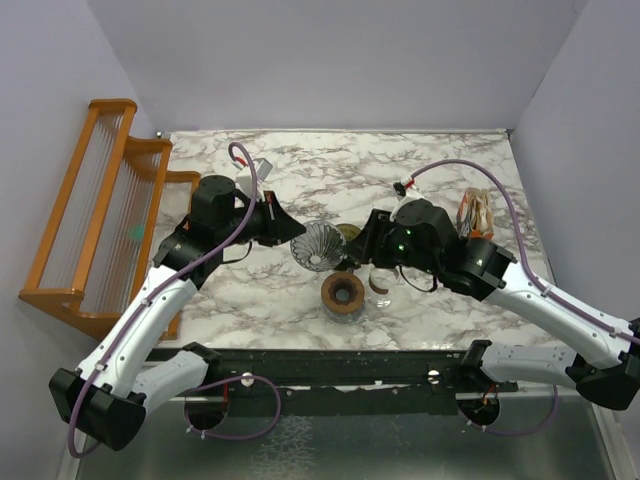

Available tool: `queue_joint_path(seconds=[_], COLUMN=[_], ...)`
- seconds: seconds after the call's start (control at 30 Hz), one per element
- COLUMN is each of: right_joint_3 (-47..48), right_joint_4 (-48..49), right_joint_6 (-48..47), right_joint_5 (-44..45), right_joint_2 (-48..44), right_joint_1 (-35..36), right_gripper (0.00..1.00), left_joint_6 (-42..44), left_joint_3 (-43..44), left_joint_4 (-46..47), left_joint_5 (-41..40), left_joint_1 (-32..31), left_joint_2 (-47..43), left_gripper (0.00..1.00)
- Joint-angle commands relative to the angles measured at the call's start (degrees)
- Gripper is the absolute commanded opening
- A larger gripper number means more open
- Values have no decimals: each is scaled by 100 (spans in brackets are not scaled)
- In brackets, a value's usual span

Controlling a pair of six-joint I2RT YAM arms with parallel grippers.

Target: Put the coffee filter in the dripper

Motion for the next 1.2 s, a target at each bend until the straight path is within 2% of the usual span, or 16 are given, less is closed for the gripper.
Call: queue_joint_path(seconds=[0.0, 0.17, 0.27, 0.5, 0.7, 1.17], right_joint_3=[-190, -316, -343, -479, -613, -1219], right_joint_4=[320, 443, 397, 300, 117, -134], right_joint_6=[343, 467, 471, 497, 418, 270], right_joint_5=[-374, -449, -403, -58, 171, 374], right_joint_2=[-98, -139, -121, -275, -284, -530], right_joint_1=[-14, -14, -15, -14, -16, -19], right_gripper=[46, 45, 42, 25, 2, 1], left_joint_6=[-306, -456, -488, -486, -455, -497], left_joint_3=[-109, -249, -313, -416, -536, -925], left_joint_4=[527, 733, 796, 821, 838, 848], left_joint_5=[-57, -122, -246, -406, -573, -1253], left_joint_1=[-119, -268, -400, -645, -818, -1540], left_joint_2=[-130, -118, -124, -114, -41, 131], left_gripper=[0, 0, 0, 0, 0, 0])
